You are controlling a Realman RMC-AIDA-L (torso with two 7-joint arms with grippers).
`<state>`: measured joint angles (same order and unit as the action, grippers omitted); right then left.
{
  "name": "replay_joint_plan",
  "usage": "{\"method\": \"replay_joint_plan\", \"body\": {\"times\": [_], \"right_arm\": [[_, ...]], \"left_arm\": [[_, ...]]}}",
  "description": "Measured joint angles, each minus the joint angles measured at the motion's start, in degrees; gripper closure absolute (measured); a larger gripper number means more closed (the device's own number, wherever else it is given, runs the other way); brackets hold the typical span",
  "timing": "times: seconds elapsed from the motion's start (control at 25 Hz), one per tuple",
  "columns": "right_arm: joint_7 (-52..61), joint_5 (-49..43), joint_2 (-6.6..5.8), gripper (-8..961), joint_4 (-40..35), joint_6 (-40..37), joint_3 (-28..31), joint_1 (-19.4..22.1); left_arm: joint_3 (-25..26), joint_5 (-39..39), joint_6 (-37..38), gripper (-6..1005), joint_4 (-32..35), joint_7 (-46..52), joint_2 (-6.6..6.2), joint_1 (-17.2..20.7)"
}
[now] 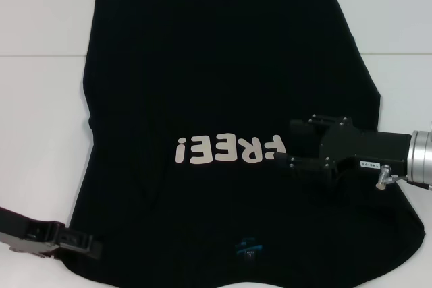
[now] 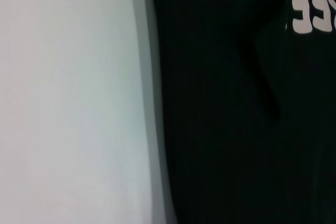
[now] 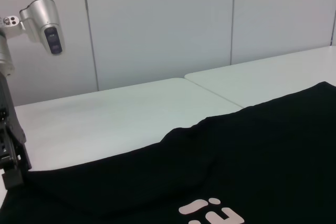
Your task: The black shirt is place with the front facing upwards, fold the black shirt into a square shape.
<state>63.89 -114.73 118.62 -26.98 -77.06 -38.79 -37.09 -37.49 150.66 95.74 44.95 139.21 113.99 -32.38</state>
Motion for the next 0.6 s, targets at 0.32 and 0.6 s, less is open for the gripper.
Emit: {"method": "replay_joint_plan", "body": {"times": [0.32,0.6], "right_arm": [[0.1,0.0,0.20,149,-0.3,-0.1,0.2,0.2],[1.0,0.1,0.24,149,-0.4,-0.4,0.3,0.5]], "left_arm": [[-0.5,0.5,-0.1,162,0.4,-0.7,0.23,-0.1],[-0.2,-0.8,-0.3,397,0.4,-2.0,0.26,0.1]]}}
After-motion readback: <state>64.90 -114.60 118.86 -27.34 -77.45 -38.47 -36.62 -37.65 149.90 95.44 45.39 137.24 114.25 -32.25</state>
